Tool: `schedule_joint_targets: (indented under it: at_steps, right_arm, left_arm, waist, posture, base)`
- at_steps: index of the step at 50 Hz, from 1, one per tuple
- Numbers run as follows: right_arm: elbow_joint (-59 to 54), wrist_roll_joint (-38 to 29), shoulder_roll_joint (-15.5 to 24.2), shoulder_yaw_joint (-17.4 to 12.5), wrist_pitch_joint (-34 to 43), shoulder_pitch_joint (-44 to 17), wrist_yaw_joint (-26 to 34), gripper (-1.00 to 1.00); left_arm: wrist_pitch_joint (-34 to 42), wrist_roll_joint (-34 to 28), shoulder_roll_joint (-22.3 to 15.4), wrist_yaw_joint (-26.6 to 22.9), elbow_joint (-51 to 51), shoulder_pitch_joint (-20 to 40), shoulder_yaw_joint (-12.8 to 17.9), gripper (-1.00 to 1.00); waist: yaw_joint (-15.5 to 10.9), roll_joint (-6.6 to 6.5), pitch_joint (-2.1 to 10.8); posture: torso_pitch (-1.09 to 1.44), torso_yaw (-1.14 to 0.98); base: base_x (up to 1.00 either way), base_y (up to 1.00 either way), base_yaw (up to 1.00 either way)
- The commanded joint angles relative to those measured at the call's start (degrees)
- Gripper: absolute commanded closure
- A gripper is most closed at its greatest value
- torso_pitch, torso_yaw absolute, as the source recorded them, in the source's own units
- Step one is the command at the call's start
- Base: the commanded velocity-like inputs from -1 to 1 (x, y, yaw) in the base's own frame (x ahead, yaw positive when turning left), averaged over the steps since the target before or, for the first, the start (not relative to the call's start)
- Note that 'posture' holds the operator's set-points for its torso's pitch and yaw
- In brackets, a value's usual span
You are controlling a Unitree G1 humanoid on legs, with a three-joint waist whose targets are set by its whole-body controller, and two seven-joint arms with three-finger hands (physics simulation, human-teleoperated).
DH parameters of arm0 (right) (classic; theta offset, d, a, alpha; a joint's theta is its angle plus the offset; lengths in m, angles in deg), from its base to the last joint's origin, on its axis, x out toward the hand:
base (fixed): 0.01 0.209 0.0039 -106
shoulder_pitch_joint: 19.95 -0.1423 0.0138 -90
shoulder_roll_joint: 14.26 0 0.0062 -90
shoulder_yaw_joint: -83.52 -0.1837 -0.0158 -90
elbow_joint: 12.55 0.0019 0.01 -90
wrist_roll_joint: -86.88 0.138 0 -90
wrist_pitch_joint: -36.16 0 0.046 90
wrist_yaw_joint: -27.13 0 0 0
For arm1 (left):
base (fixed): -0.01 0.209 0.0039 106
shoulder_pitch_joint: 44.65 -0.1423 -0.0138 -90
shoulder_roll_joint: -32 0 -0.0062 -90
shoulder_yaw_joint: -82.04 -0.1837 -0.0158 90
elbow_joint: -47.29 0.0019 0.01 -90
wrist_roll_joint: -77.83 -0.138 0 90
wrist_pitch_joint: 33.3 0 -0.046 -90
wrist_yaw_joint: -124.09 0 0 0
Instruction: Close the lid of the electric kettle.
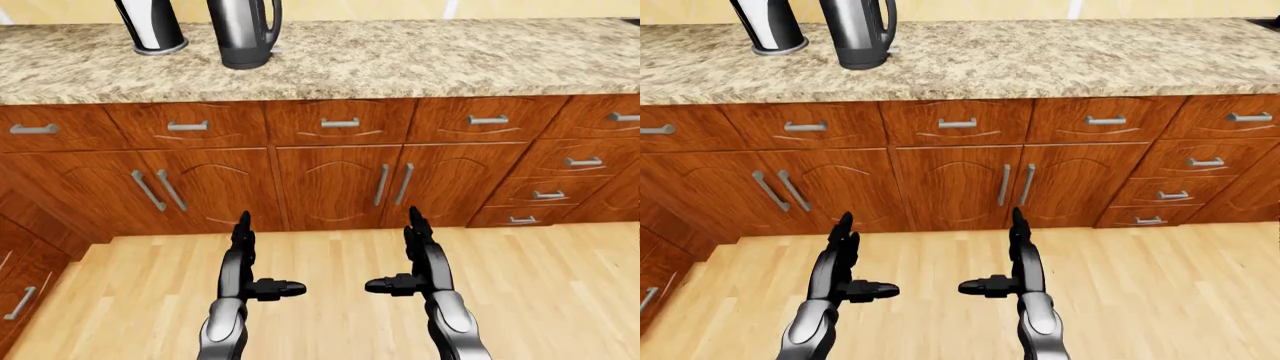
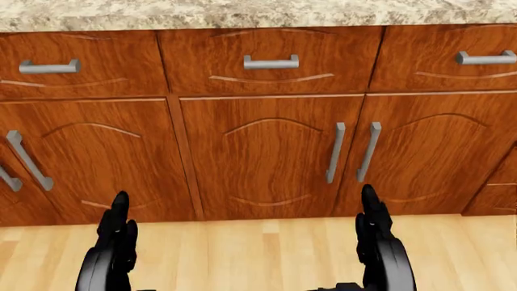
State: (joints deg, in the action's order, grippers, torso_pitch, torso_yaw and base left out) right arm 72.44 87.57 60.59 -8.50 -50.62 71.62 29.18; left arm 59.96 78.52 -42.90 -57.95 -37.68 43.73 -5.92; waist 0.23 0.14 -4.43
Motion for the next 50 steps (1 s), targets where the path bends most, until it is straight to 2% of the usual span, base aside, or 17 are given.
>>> schedule_joint_targets:
  at_steps: [1,3,4,5,6,7,13,19,25,32,34,35,37,39,41,44,50]
  right_arm:
    - [5.2,-2.3,0.4,1.4,-2.3,-2.4,-0.1,-1.0]
    - [3.8,-2.0,0.5,0.8,-3.5,-2.9,0.4,-1.0]
    - [3.6,-2.0,0.5,0.7,-3.7,-3.0,0.5,-1.0]
    - [5.6,-1.2,0.0,1.3,-1.6,-3.5,1.3,-1.0]
    - [12.7,-3.2,-0.4,2.1,6.0,-4.0,-0.9,-1.0]
    - [10.5,-2.4,-0.4,1.4,8.2,-4.0,-1.0,-1.0]
    - [9.3,-3.8,0.3,2.0,1.2,-4.4,0.2,-1.0]
    - [20.7,-7.9,-0.6,4.4,4.8,-2.4,0.1,-1.0]
    - [30.9,-9.3,-0.5,4.6,11.6,-5.6,2.2,-1.0]
    - [49.3,-13.3,-1.1,6.4,35.0,-20.4,5.3,-1.0]
    - [55.1,-13.9,-0.2,4.8,45.3,-28.9,6.9,-1.0]
    - [56.2,-13.3,0.3,3.8,49.5,-32.0,7.7,-1.0]
    - [57.5,-12.9,2.3,2.6,53.6,-36.3,8.4,-1.0]
    - [58.6,-12.2,4.9,0.3,59.3,-43.2,9.3,-1.0]
    - [59.4,-11.4,7.1,-0.6,66.5,-50.3,10.2,-1.0]
    - [58.6,-10.5,10.5,-1.7,71.7,-58.5,10.5,-1.0]
    - [54.7,-7.7,11.3,-2.4,72.3,-65.3,8.4,-1.0]
  left_arm:
    - [-2.1,1.1,0.2,-1.0,-5.5,0.9,-0.5,-1.0]
    - [-1.9,0.3,0.4,-1.0,-6.6,0.2,-1.4,-1.0]
    - [-1.1,0.1,0.4,-0.9,-8.0,-0.4,-1.7,-1.0]
    - [-2.2,0.1,0.3,-1.2,-6.2,0.2,-1.5,-1.0]
    - [-2.5,0.3,0.3,-1.3,-5.8,0.4,-1.3,-1.0]
    - [-2.2,0.5,0.4,-1.2,-6.5,0.2,-1.3,-1.0]
    - [-2.5,-0.9,0.3,-0.6,-10.7,-0.9,-1.7,-1.0]
    - [1.6,-0.2,0.9,-1.0,-23.4,-3.1,-3.0,-1.0]
    - [15.7,4.0,0.9,-0.2,-39.4,-1.3,-2.1,-1.0]
    - [41.6,9.9,-0.8,5.4,-60.7,12.9,2.8,-1.0]
    - [50.8,14.2,-4.0,11.9,-64.7,21.7,4.8,-1.0]
    - [55.2,21.1,-6.2,16.3,-64.9,27.3,6.8,-1.0]
    - [59.9,38.6,-13.4,30.4,-65.0,35.9,10.5,-1.0]
    - [67.6,58.6,-17.2,45.7,-65.0,46.6,17.4,-1.0]
    - [66.5,73.0,-24.7,57.8,-60.7,55.2,20.4,-1.0]
    - [56.9,81.2,-37.4,62.4,-53.7,58.3,19.2,-1.0]
    - [47.1,91.6,-49.0,67.7,-52.0,59.2,16.3,-1.0]
  waist:
    - [0.1,0.45,0.05]
    - [-0.6,0.08,3.49]
    - [-0.6,0.0,2.95]
    - [-0.4,0.28,0.99]
    - [-0.5,0.42,2.29]
    - [-0.7,0.51,4.1]
    - [-0.6,0.37,4.58]
    - [-0.5,0.21,4.88]
    - [-0.5,0.08,5.31]
    - [-0.4,-0.29,5.28]
    - [-0.3,-0.3,4.94]
    - [-0.3,-0.29,4.78]
    - [-0.3,-0.38,4.27]
    - [-0.2,-0.58,3.82]
    - [0.0,-0.73,3.31]
    - [0.3,-1.31,2.16]
    - [0.5,-2.56,1.08]
  posture:
    - [0.0,0.0]
    - [0.0,0.0]
    - [0.0,0.0]
    - [0.0,0.0]
    - [0.0,0.0]
    - [0.0,0.0]
    - [0.0,0.0]
    - [0.0,0.0]
    - [0.0,0.0]
    - [0.0,0.0]
    - [0.0,0.0]
    - [0.0,0.0]
    - [0.0,0.0]
    - [0.0,0.0]
    - [0.0,0.0]
    - [0.0,0.0]
    - [0.0,0.0]
  base:
    - [0.0,0.0,0.0]
    - [0.0,0.0,0.0]
    - [0.0,0.0,0.0]
    - [0.0,0.0,0.0]
    - [0.0,0.0,0.0]
    - [0.0,0.0,0.0]
    - [0.0,0.0,0.0]
    - [0.0,0.0,0.0]
    - [0.0,0.0,0.0]
    - [0.0,0.0,0.0]
    - [0.0,0.0,0.0]
    - [0.0,0.0,0.0]
    - [0.0,0.0,0.0]
    - [0.0,0.0,0.0]
    - [0.0,0.0,0.0]
    - [0.0,0.0,0.0]
    - [0.0,0.0,0.0]
